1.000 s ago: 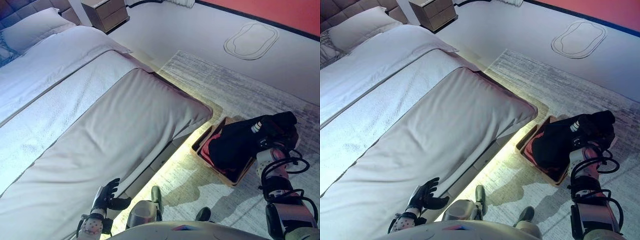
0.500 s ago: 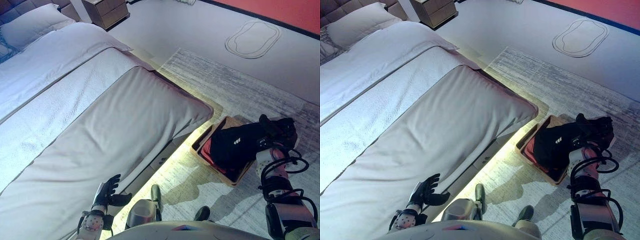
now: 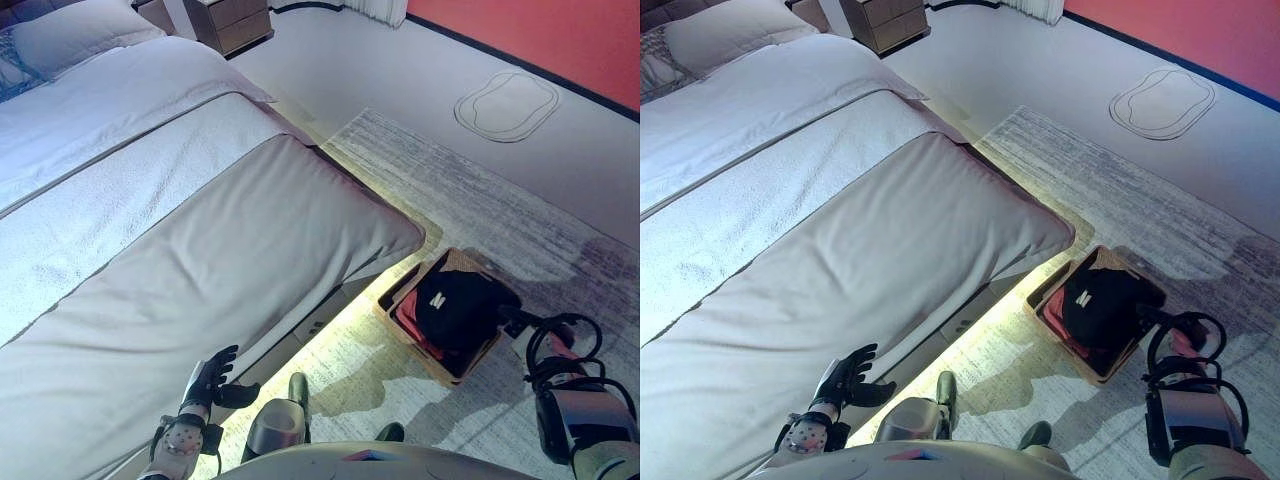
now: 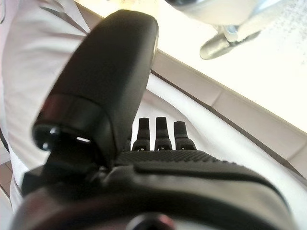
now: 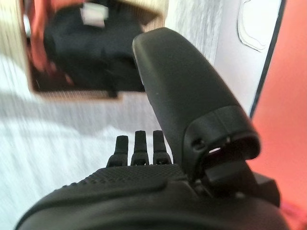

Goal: Pick up the clothes from the bed and place them into the basket

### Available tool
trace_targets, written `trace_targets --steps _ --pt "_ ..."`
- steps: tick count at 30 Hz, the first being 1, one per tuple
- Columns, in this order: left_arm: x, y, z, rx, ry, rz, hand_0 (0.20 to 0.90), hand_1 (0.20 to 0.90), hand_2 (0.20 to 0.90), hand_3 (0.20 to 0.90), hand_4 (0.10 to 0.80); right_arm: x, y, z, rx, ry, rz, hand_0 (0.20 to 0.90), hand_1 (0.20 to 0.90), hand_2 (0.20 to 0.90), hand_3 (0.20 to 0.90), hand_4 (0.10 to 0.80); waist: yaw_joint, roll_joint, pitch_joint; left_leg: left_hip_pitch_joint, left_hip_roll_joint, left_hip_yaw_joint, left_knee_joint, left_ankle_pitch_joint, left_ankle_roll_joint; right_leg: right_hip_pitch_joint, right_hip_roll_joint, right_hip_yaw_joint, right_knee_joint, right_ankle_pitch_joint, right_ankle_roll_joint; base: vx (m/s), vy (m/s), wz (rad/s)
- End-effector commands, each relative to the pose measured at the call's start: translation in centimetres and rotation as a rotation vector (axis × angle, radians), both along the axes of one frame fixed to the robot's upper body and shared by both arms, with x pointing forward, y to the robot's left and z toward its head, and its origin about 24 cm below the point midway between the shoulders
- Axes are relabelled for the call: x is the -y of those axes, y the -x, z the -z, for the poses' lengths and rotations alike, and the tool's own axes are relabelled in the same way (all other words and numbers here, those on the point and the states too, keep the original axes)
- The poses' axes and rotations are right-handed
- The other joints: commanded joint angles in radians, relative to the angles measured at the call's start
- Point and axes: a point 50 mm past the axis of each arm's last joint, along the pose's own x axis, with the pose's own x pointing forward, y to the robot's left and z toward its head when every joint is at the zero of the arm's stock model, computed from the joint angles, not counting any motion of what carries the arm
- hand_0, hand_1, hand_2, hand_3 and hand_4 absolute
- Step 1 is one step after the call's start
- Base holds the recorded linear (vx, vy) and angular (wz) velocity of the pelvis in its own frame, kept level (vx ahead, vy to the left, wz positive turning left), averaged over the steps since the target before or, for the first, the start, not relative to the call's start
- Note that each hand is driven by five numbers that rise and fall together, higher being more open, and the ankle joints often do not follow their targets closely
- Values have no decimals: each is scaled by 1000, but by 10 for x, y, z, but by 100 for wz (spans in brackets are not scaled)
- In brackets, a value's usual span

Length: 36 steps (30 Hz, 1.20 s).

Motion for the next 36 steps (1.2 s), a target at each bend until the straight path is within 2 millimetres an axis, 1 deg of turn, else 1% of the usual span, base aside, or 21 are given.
trace_targets --steps 1,4,6,9,11,12,13,14,15,16,18,20,22,24,25,26,29,32,34,36 --pt "-7 -19 -10 55 -27 55 900 900 900 900 800 42 -30 -81 8 381 -58 900 900 900 900 800 33 -10 -74 -84 -22 -71 -21 -10 -37 13 0 -32 43 -50 32 -17 12 4" --pt "-9 -19 -12 57 -27 52 900 900 900 900 800 41 -35 -89 -15 448 -77 900 900 900 900 800 34 -7 -71 -78 -30 -79 -24 -15 -30 5 -2 -26 50 -51 35 -6 13 6" --pt "-10 -19 -12 57 -25 50 900 900 900 900 800 40 -35 -87 -11 446 -90 900 900 900 900 800 32 -7 -70 -76 -33 -80 -24 -17 -29 3 -2 -24 52 -51 36 -1 8 2" --pt "-11 -15 -11 58 -20 38 900 900 900 900 800 32 -33 -72 -1 393 -135 900 900 900 900 800 24 -9 -72 -65 -35 -78 -27 -24 -25 1 -1 -16 52 -51 38 0 0 0" --pt "-10 -13 -10 56 -18 36 900 900 900 900 800 23 -29 -56 -12 345 -173 900 900 900 900 800 19 -15 -74 -60 -34 -76 -29 -28 -24 0 -1 -10 51 -52 40 0 0 0" --pt "-10 -12 -10 56 -18 35 900 900 900 900 800 22 -28 -54 -16 340 -178 900 900 900 900 800 18 -15 -75 -60 -34 -76 -29 -29 -23 0 -1 -10 51 -52 40 0 0 0" --pt "-9 -11 -10 57 -14 28 900 900 900 900 800 14 -21 -36 -43 302 -217 900 900 900 900 800 12 -19 -77 -57 -32 -73 -30 -32 -22 -2 -1 -6 53 -53 41 0 0 0" --pt "-8 -11 -10 57 -11 26 900 900 900 900 800 9 -14 -24 -59 271 -233 900 900 900 900 800 9 -21 -78 -54 -30 -70 -30 -34 -20 -3 -1 -4 55 -53 42 0 0 0" --pt "-7 -11 -9 58 -7 22 900 900 900 900 800 1 -2 -6 -90 230 -266 900 900 900 900 800 3 -26 -80 -49 -28 -66 -30 -38 -18 -4 -2 -1 59 -54 43 0 0 0" --pt "-6 -11 -9 59 -4 22 900 900 900 900 800 -4 8 6 -110 210 -290 900 900 900 900 800 -1 -28 -81 -46 -26 -62 -30 -41 -16 -5 -2 2 60 -54 44 0 0 0" --pt "-3 -10 -8 61 5 23 900 900 900 900 800 -23 30 36 -157 121 -330 900 900 900 900 800 -9 -35 -85 -38 -23 -57 -30 -46 -11 -5 -2 9 64 -54 45 -15 10 0" --pt "-1 -9 -6 53 20 12 900 900 900 900 800 -46 56 66 -248 38 -407 900 900 900 900 800 -23 -42 -90 -25 -20 -48 -30 -53 -9 -4 -2 18 68 -51 47 -23 15 -4" --pt "3 -10 -5 45 36 30 900 900 900 900 800 -68 80 89 -276 -86 -406 900 900 900 900 800 -34 -48 -91 -13 -17 -44 -30 -57 -4 -3 -4 26 77 -51 48 -13 12 -7" --pt "7 -10 -4 43 46 41 900 900 900 900 800 -87 102 106 -310 -222 -399 900 900 900 900 800 -49 -51 -93 0 -15 -39 -30 -62 -2 -3 -4 37 86 -52 47 -8 18 -5" --pt "9 -11 -3 42 51 42 900 900 900 900 800 -92 110 111 -315 -266 -381 900 900 900 900 800 -54 -51 -94 4 -14 -35 -30 -63 -2 -3 -4 40 87 -51 48 -14 34 -6" --pt "12 -12 -2 37 68 47 900 900 900 900 800 -103 126 120 -355 -352 -382 900 900 900 900 800 -65 -51 -96 11 -13 -29 -30 -66 0 -3 -3 48 89 -50 47 -12 38 -6" --pt "18 -14 0 27 98 56 900 900 900 900 800 -115 151 130 -429 -439 -379 900 900 900 900 800 -87 -52 -101 26 -11 -19 -30 -75 2 -5 -2 70 89 -47 48 -16 39 -15" --pt "20 -12 3 8 135 30 900 900 900 900 800 -126 168 136 -509 -500 -456 900 900 900 900 800 -111 -51 -105 36 -9 -7 -30 -78 1 -9 0 91 88 -46 47 -22 44 -21" --pt "20 -12 5 -8 148 22 900 900 900 900 800 -135 174 139 -536 -525 -491 900 900 900 900 800 -126 -51 -109 40 -10 -3 -30 -81 1 -12 1 103 88 -46 47 -13 52 -14" --pt "20 -9 7 -35 156 8 900 900 900 900 800 -139 180 140 -588 -507 -513 900 900 900 900 800 -142 -48 -115 43 -9 1 -30 -83 0 -16 2 116 89 -49 48 -5 49 -15"
